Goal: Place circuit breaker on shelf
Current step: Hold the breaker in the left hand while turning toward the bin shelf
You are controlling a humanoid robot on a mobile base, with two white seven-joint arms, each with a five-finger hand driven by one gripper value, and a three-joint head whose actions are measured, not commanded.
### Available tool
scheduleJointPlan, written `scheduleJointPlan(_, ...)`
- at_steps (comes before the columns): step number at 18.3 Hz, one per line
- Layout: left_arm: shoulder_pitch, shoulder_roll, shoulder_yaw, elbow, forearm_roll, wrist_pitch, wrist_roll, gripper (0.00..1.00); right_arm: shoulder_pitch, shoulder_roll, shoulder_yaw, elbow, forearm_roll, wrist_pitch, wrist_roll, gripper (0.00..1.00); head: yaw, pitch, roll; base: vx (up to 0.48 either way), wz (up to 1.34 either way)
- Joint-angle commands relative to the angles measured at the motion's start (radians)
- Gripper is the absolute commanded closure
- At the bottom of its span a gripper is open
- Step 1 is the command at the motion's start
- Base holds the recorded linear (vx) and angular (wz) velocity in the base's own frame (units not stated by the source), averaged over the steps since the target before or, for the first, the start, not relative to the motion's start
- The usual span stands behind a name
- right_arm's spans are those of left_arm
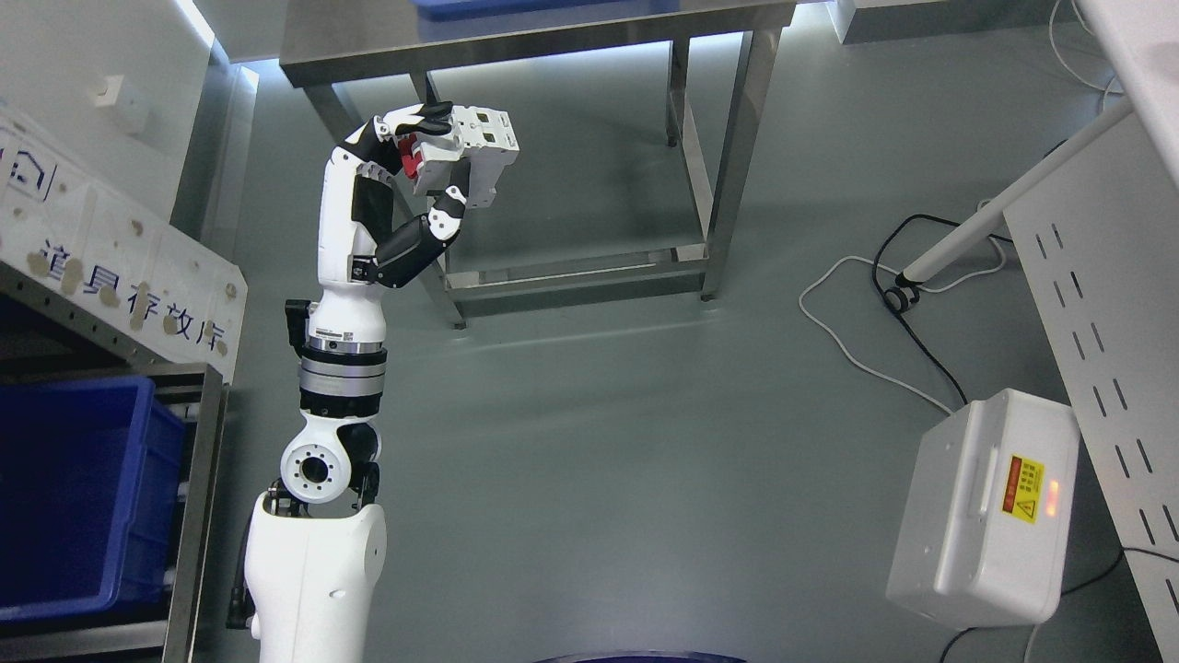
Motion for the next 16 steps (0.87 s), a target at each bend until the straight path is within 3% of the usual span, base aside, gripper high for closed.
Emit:
scheduleJointPlan(1, 0.003, 0.017, 0.013, -0.002, 0.016, 0.000, 0.000, 0.92, 0.015, -0.017, 0.000, 0.000, 0.000, -0.045, 0.000, 0.00, 0.0000, 0.000, 0.000, -0.464, 0.13)
scheduleJointPlan(10, 0.003, 0.017, 0.011, -0.002, 0.031, 0.000, 0.000, 0.92, 0.015, -0.017, 0.000, 0.000, 0.000, -0.045, 0.000, 0.00, 0.0000, 0.000, 0.000, -0.447, 0.02)
scheduleJointPlan(16, 0.002, 0.017, -0.030, -0.002, 0.034, -0.008, 0.000, 0.92, 0.015, -0.017, 0.000, 0.000, 0.000, -0.045, 0.000, 0.00, 0.0000, 0.000, 0.000, -0.338, 0.53)
